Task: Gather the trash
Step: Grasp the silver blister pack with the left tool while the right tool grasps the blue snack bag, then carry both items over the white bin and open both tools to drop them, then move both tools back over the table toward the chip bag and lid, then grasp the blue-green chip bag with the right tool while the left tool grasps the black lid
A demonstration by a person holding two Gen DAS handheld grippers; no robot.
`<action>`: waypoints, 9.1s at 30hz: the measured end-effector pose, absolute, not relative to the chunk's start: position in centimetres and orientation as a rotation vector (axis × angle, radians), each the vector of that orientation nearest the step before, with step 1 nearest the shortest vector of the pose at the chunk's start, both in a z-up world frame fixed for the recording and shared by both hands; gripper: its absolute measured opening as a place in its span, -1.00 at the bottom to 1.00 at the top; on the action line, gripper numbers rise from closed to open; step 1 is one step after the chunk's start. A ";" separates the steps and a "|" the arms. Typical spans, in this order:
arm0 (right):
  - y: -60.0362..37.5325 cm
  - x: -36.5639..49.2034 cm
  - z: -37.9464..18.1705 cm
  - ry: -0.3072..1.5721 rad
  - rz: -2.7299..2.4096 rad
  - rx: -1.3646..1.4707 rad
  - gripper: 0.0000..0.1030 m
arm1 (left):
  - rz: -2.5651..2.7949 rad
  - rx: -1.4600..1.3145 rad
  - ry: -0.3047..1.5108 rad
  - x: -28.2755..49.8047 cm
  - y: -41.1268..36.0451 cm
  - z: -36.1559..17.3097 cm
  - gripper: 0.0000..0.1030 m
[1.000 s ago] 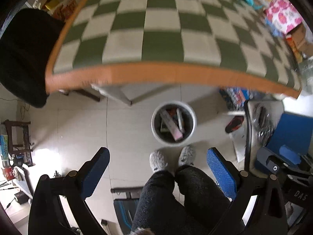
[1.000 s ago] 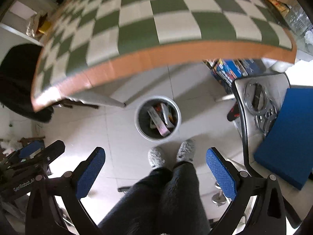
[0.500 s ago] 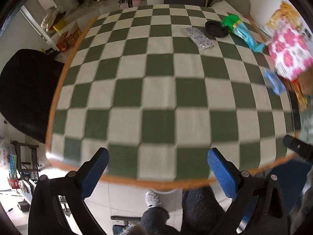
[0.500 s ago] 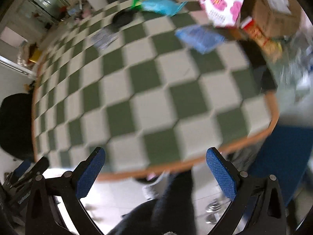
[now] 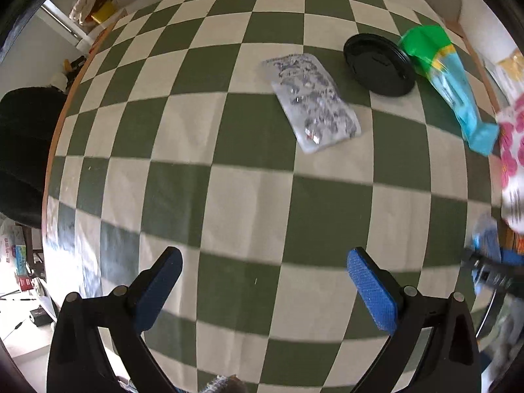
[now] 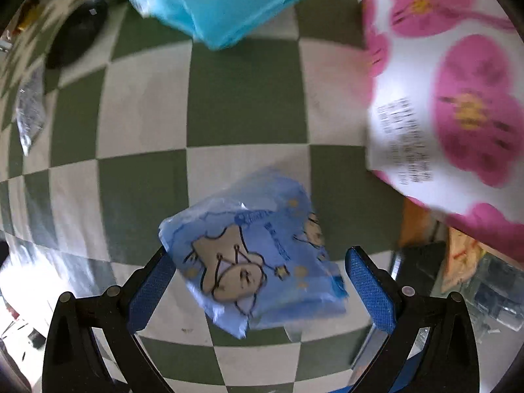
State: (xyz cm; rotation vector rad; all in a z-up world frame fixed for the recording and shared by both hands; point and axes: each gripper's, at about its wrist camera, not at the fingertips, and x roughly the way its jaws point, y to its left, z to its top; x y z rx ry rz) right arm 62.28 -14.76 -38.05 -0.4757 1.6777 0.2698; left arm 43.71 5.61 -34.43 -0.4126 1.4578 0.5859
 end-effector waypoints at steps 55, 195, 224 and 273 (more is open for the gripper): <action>-8.4 58.4 -40.6 1.601 0.307 -0.307 -0.40 | 0.492 -0.448 1.476 42.4 3.5 -37.7 0.21; -10.8 23.6 -22.3 1.414 0.391 -0.101 1.00 | 0.454 -0.364 1.228 13.2 6.4 -24.5 0.96; 7.0 76.3 -40.2 1.489 0.634 -1.012 0.91 | 0.641 -0.578 1.380 52.8 13.2 -36.1 0.96; -7.7 71.2 -34.9 1.553 0.235 -0.135 0.41 | 0.353 -0.754 1.299 53.4 13.5 -37.5 0.23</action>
